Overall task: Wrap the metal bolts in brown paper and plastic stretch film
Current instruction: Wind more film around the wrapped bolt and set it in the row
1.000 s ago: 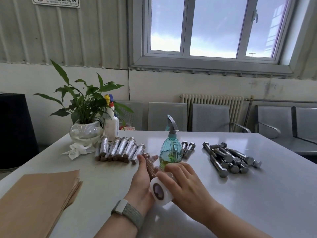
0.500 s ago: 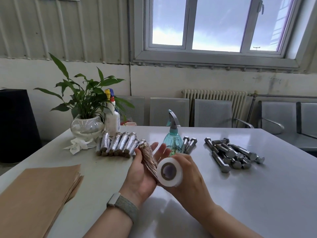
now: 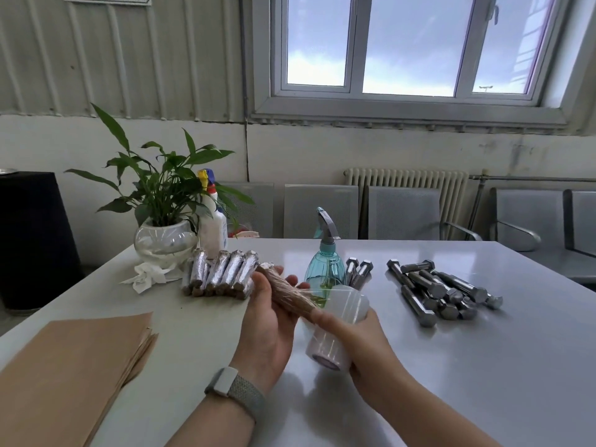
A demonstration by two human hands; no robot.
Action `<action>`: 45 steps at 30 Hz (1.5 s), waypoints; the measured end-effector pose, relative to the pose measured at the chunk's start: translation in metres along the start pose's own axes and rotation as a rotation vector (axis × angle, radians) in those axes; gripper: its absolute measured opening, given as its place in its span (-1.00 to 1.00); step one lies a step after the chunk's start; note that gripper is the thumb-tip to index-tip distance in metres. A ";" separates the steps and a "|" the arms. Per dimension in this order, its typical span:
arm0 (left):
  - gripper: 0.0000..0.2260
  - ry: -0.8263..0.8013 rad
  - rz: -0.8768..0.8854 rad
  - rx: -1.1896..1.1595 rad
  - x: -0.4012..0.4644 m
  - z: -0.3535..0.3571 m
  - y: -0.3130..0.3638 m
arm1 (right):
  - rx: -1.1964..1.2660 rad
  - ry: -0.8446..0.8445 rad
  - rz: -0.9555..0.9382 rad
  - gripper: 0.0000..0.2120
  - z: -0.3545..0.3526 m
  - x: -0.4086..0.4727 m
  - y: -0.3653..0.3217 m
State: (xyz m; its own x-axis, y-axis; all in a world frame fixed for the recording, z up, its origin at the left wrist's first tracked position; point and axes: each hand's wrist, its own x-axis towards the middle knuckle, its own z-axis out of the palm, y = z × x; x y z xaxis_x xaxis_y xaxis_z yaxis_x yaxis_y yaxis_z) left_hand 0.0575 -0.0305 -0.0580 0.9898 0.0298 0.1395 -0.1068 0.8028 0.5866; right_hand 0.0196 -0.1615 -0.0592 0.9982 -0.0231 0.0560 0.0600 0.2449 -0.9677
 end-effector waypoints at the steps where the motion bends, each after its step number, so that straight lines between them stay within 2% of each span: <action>1: -0.57 -0.002 0.053 0.068 -0.001 0.000 0.000 | 0.060 -0.053 0.094 -0.45 -0.001 -0.001 -0.004; 4: -0.61 0.007 0.195 0.225 -0.002 0.000 0.004 | 0.163 -0.214 0.369 -0.43 -0.005 -0.004 -0.012; 6: -0.63 0.018 0.237 0.295 -0.002 0.000 0.009 | 0.206 -0.306 0.461 -0.41 -0.008 -0.007 -0.013; 10: -0.56 0.047 0.218 0.367 -0.007 0.002 0.009 | 0.204 -0.358 0.442 -0.40 -0.004 -0.011 -0.010; 13: -0.50 0.030 0.224 0.466 -0.008 0.005 0.005 | 0.104 -0.307 0.370 -0.45 -0.007 -0.008 -0.012; 18: -0.40 -0.037 0.122 0.780 -0.010 0.007 -0.004 | -0.125 -0.226 0.229 -0.56 -0.020 0.001 -0.018; 21: -0.47 -0.089 0.084 0.908 -0.012 0.008 -0.007 | -0.146 -0.236 0.276 -0.58 -0.025 0.006 -0.018; 25: -0.48 -0.113 0.119 1.023 -0.012 0.005 -0.008 | -0.078 -0.247 0.453 -0.54 -0.038 0.014 -0.020; 28: -0.54 -0.139 0.141 1.071 -0.013 0.002 -0.007 | -0.138 -0.258 0.443 -0.52 -0.044 0.018 -0.021; 31: -0.51 -0.160 0.121 1.074 -0.012 0.000 -0.008 | -0.195 -0.259 0.385 -0.44 -0.046 0.022 -0.024; 35: -0.53 -0.199 0.109 1.046 -0.013 0.003 -0.012 | -0.150 -0.278 0.420 -0.37 -0.050 0.026 -0.025; 38: -0.52 -0.216 0.033 1.004 -0.014 0.005 -0.016 | -0.198 -0.300 0.413 -0.36 -0.050 0.027 -0.023; 42: -0.43 -0.113 -0.110 0.859 -0.013 0.007 -0.021 | -0.142 -0.253 0.415 -0.49 -0.046 0.026 -0.021; 45: -0.48 -0.047 -0.149 0.709 -0.012 0.007 -0.024 | -0.038 -0.237 0.411 -0.52 -0.043 0.024 -0.018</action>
State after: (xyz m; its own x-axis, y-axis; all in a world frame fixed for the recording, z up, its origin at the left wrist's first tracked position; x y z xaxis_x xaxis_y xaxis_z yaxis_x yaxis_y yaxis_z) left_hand 0.0477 -0.0544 -0.0677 0.9952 -0.0877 0.0426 -0.0227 0.2167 0.9760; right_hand 0.0418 -0.2079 -0.0512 0.9139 0.2910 -0.2830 -0.3361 0.1517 -0.9295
